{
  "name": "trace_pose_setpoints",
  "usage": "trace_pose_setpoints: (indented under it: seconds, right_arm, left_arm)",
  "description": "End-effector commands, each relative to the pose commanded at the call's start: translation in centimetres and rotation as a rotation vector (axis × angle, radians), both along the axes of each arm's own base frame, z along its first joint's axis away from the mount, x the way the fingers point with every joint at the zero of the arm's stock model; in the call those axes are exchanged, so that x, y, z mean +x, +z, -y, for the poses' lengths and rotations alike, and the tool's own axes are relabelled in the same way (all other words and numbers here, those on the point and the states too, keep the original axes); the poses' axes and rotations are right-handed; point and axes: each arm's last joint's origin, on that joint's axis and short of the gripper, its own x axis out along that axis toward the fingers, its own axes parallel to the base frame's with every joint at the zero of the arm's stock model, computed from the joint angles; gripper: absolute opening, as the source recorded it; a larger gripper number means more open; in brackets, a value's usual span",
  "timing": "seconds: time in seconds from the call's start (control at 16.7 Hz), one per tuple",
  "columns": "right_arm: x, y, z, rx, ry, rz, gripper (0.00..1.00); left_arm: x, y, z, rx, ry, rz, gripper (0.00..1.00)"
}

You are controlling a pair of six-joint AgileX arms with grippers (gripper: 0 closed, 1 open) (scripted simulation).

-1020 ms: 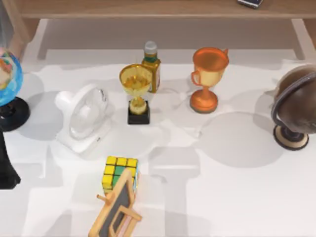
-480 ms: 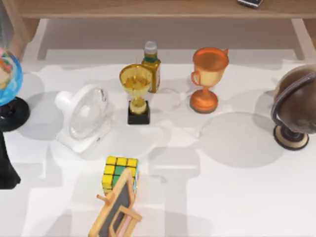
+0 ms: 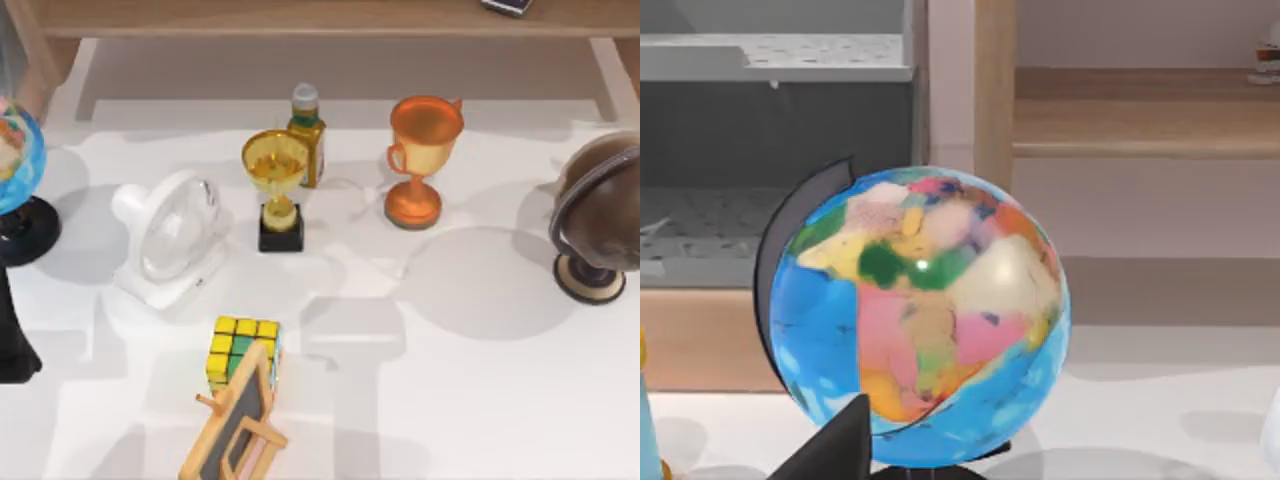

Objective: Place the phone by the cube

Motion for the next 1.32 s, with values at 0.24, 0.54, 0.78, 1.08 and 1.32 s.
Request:
trace_pose_setpoints:
  seconds: [0.24, 0.54, 0.78, 1.08, 1.32]
  right_arm:
    - [0.0, 0.0, 0.0, 0.0, 0.0, 0.0, 0.0]
    - [0.1, 1.4, 0.1, -0.006, 0.001, 0.016, 0.0]
    - [0.1, 2.9, 0.0, -0.005, 0.001, 0.014, 0.0]
    - [0.1, 3.0, 0.0, -0.003, 0.0, 0.012, 0.0]
    - [1.3, 5.2, -0.8, -0.012, 0.001, 0.084, 0.0]
  left_arm:
    - [0.0, 0.0, 0.0, 0.0, 0.0, 0.0, 1.0]
    - [0.0, 0.0, 0.0, 0.0, 0.0, 0.0, 1.0]
    - [0.0, 0.0, 0.0, 0.0, 0.0, 0.0, 1.0]
    - [0.0, 0.0, 0.0, 0.0, 0.0, 0.0, 1.0]
    - [0.0, 0.0, 0.0, 0.0, 0.0, 0.0, 1.0]
